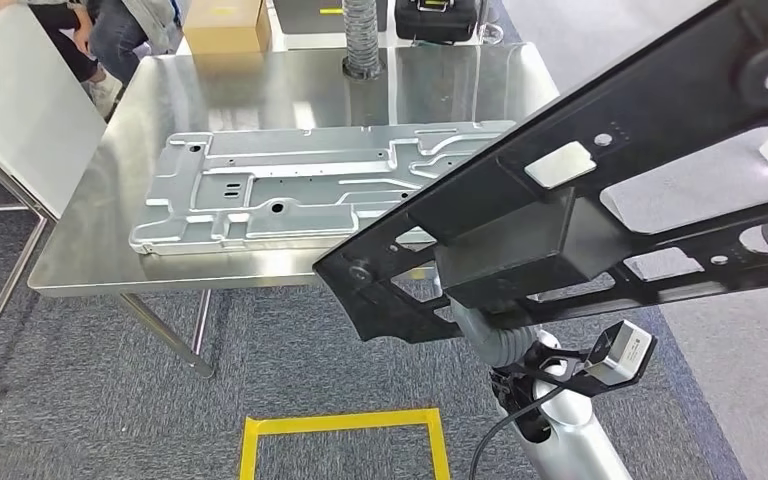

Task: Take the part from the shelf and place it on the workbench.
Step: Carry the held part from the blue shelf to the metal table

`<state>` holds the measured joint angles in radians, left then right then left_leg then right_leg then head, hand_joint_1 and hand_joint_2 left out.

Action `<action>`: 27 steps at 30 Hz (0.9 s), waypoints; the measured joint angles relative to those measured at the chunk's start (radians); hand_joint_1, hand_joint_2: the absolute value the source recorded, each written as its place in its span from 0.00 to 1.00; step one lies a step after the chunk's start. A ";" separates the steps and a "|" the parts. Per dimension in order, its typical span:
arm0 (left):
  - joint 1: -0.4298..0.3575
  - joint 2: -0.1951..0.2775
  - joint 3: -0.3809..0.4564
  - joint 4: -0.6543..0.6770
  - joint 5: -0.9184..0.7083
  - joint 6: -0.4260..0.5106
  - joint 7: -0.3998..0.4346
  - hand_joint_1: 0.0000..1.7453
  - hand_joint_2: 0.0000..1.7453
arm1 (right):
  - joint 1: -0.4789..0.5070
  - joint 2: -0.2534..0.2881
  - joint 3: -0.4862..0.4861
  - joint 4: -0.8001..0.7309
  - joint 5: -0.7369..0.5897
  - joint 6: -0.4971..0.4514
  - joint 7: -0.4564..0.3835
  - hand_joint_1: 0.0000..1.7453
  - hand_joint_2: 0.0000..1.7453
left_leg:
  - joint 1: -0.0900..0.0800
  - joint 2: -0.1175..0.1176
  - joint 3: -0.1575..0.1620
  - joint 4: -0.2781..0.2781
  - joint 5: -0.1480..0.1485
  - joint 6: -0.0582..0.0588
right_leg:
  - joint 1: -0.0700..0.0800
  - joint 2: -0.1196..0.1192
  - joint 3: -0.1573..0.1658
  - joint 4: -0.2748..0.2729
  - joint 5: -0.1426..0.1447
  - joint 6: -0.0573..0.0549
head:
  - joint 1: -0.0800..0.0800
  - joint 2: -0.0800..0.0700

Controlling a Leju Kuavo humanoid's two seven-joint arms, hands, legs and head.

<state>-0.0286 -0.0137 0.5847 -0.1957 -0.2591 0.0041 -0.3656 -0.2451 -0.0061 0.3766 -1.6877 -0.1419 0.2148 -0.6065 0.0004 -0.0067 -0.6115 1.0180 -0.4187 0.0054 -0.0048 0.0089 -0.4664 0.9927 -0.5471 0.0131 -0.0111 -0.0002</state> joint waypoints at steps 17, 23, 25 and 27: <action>-0.009 -0.006 0.006 0.000 -0.013 0.000 0.000 0.00 1.00 | 0.017 0.000 -0.030 0.005 0.036 -0.012 0.003 1.00 1.00 | 0.000 -0.002 0.079 0.026 -0.110 -0.021 | -0.002 -0.002 -0.111 -0.004 0.110 -0.027 | -0.002 0.000; -0.003 -0.007 0.016 0.000 -0.014 0.000 0.000 0.00 1.00 | 0.020 0.000 -0.030 0.010 0.074 -0.037 0.005 1.00 1.00 | 0.012 0.000 -0.081 0.237 -0.122 -0.036 | -0.003 -0.004 -0.069 -0.009 0.078 -0.032 | -0.008 0.000; -0.002 -0.006 0.019 0.000 -0.014 0.000 0.001 0.00 1.00 | 0.020 0.000 -0.030 0.008 0.096 -0.055 0.010 1.00 1.00 | 0.012 0.001 -0.032 0.101 -0.032 -0.033 | -0.002 -0.003 -0.048 -0.008 0.061 -0.025 | -0.007 0.000; -0.002 -0.006 0.022 0.000 -0.014 0.000 0.000 0.00 1.00 | 0.021 0.000 -0.030 0.001 0.118 -0.079 0.015 1.00 1.00 | 0.010 0.002 0.008 0.008 0.000 -0.024 | 0.000 -0.003 -0.039 -0.005 0.047 -0.015 | -0.006 0.000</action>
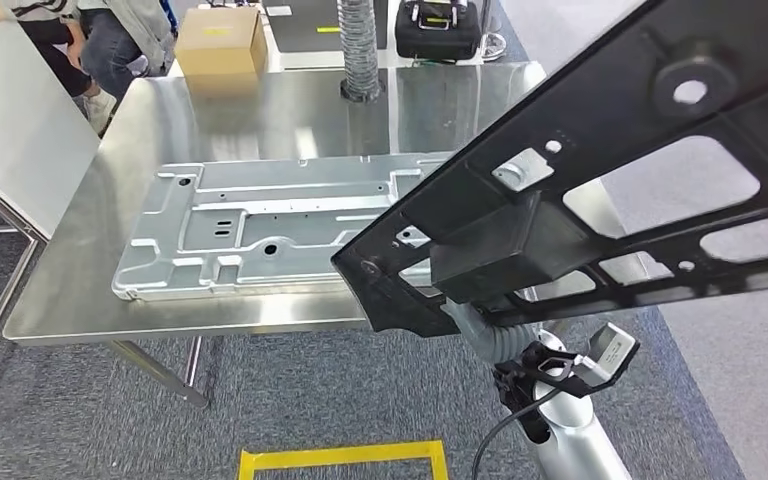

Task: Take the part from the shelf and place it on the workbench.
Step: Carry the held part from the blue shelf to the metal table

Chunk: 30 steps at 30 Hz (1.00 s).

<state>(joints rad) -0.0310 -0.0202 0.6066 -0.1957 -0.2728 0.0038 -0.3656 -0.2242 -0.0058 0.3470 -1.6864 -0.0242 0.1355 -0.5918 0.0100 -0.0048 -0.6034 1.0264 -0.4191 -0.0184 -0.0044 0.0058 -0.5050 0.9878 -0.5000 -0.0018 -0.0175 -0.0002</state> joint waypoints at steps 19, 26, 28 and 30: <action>0.001 -0.002 0.017 0.000 0.000 0.001 -0.001 0.00 1.00 | 0.016 -0.001 0.004 -0.041 0.026 -0.034 0.003 1.00 1.00 | -0.012 -0.003 0.090 -0.027 -0.088 0.014 | 0.005 0.000 -0.089 0.013 0.067 -0.007 | 0.009 0.000; 0.004 -0.001 0.025 0.000 0.000 0.005 -0.002 0.00 1.00 | 0.031 -0.003 0.004 -0.072 0.137 -0.156 0.026 1.00 1.00 | 0.003 -0.001 -0.077 0.250 -0.162 -0.011 | -0.002 -0.003 -0.045 -0.003 0.042 -0.020 | 0.002 0.000; 0.005 -0.001 0.032 0.000 0.001 0.008 -0.002 0.00 1.00 | 0.044 -0.003 0.002 -0.089 0.183 -0.216 0.037 1.00 1.00 | 0.008 -0.001 -0.044 0.134 -0.072 -0.014 | -0.003 -0.002 -0.030 0.002 0.027 -0.014 | 0.002 0.000; 0.006 -0.001 0.039 0.000 0.001 0.011 -0.002 0.00 1.00 | 0.056 -0.004 -0.001 -0.107 0.211 -0.255 0.042 1.00 1.00 | 0.007 -0.001 0.000 0.025 -0.021 -0.009 | -0.001 -0.001 -0.022 0.010 0.012 -0.004 | 0.002 0.000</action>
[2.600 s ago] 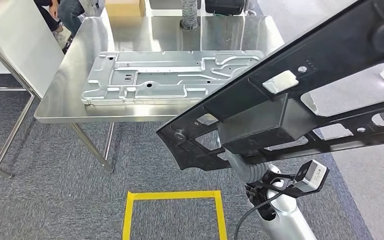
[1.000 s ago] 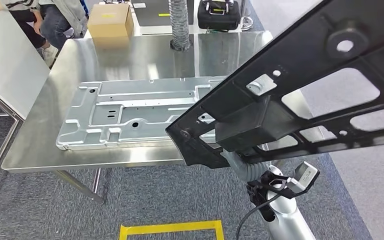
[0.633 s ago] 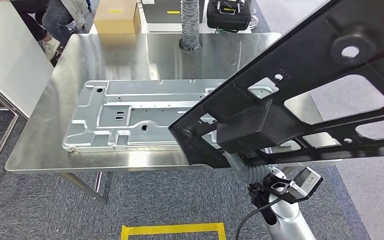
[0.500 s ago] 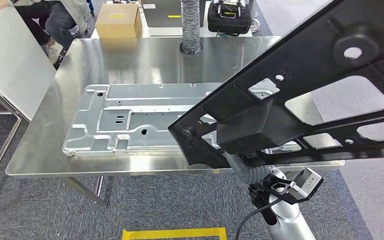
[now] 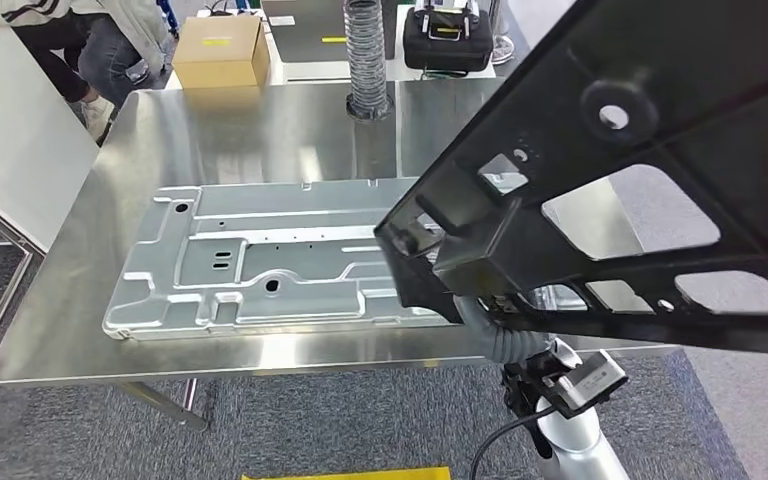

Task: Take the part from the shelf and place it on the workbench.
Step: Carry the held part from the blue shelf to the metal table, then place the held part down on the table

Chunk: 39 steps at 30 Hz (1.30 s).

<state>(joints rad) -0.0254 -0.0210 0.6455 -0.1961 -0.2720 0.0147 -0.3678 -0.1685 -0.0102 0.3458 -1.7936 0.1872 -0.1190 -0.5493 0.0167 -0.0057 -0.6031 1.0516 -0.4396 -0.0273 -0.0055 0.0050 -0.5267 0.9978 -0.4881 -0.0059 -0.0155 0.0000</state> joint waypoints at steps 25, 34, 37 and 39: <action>-0.024 -0.012 0.032 -0.002 -0.107 -0.005 -0.009 0.00 1.00 | -0.639 -0.051 0.232 0.793 1.382 -0.119 0.921 1.00 1.00 | -0.008 0.003 -0.098 0.222 -0.135 -0.001 | -0.004 -0.012 -0.057 -0.007 0.057 -0.010 | 0.014 0.000; -0.019 -0.007 0.047 -0.002 -0.122 -0.016 -0.014 0.00 1.00 | -0.750 0.065 0.264 1.132 1.382 -0.119 0.764 1.00 1.00 | -0.011 0.002 -0.015 -0.031 0.015 0.022 | 0.003 -0.009 -0.058 0.015 0.032 0.013 | 0.015 0.000; -0.019 -0.006 0.050 -0.002 -0.136 -0.022 -0.027 0.00 1.00 | -0.754 0.102 0.270 1.188 1.374 -0.129 0.697 1.00 1.00 | -0.006 0.003 -0.007 -0.042 0.017 0.036 | 0.000 -0.007 -0.084 0.077 -0.008 0.026 | 0.018 0.000; -0.021 -0.005 0.051 -0.002 -0.146 -0.025 -0.041 0.00 1.00 | -0.753 0.124 0.273 1.214 1.362 -0.137 0.666 1.00 1.00 | -0.006 0.003 -0.005 -0.043 0.015 0.043 | -0.002 -0.007 -0.151 0.208 -0.065 0.031 | 0.021 0.000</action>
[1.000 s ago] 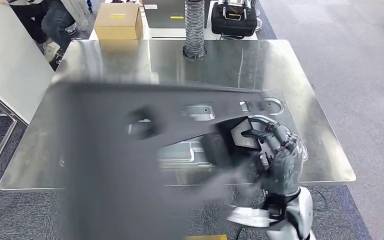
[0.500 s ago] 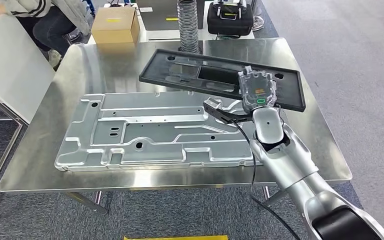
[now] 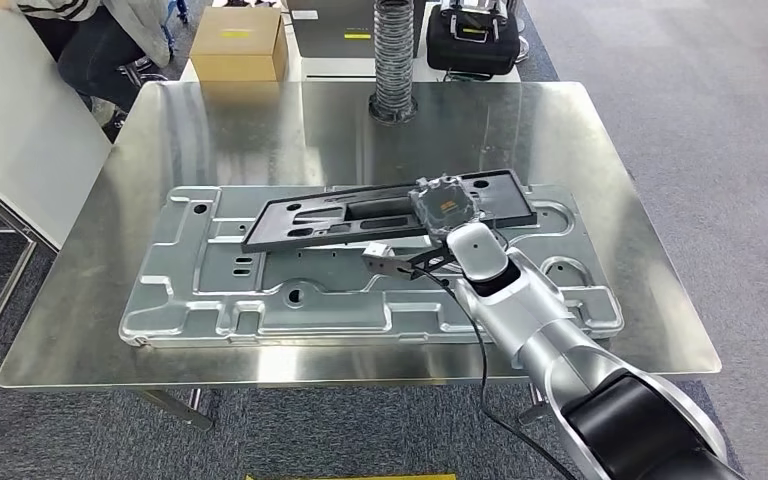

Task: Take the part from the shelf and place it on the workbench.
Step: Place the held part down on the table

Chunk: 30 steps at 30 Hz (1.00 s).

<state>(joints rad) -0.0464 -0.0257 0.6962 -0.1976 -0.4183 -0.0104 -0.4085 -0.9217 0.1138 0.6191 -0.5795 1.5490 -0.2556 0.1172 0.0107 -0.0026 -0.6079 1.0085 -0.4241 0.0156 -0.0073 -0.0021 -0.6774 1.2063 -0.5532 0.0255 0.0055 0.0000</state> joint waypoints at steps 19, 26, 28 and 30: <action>0.006 -0.001 0.012 0.000 -0.044 -0.006 -0.050 0.00 1.00 | 0.025 0.083 0.000 0.088 -0.123 0.006 -0.088 0.00 0.00 | 0.006 -0.003 -0.107 0.249 -0.106 -0.056 | 0.002 -0.001 0.079 -0.213 0.131 -0.047 | -0.008 0.000; 0.006 -0.002 0.016 0.000 -0.052 -0.011 -0.052 0.00 0.00 | 0.025 0.083 -0.004 0.100 -0.141 0.024 -0.083 0.00 0.00 | 0.009 -0.005 0.001 0.019 -0.016 -0.030 | 0.004 0.006 0.069 -0.185 0.115 -0.016 | -0.008 0.000; 0.005 -0.002 0.019 0.000 -0.053 -0.011 -0.054 0.00 0.00 | 0.023 0.083 -0.010 0.101 -0.156 0.029 -0.089 0.00 0.00 | 0.011 -0.004 0.002 0.015 -0.012 -0.017 | 0.001 0.005 0.054 -0.150 0.090 -0.006 | -0.006 0.000; 0.003 -0.002 0.024 0.000 -0.056 -0.011 -0.055 0.00 0.00 | 0.022 0.083 -0.021 0.101 -0.184 0.036 -0.106 0.00 0.00 | 0.011 -0.003 0.003 0.013 -0.011 -0.010 | 0.000 0.005 0.004 -0.036 0.029 0.001 | -0.002 0.000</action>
<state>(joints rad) -0.0432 -0.0278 0.7199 -0.1980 -0.4746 -0.0217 -0.4634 -0.8993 0.1968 0.5984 -0.4787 1.3647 -0.2199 0.0107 0.0219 -0.0061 -0.6053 1.0215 -0.4350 0.0056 -0.0075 0.0025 -0.6737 1.1705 -0.5246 0.0266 0.0036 0.0000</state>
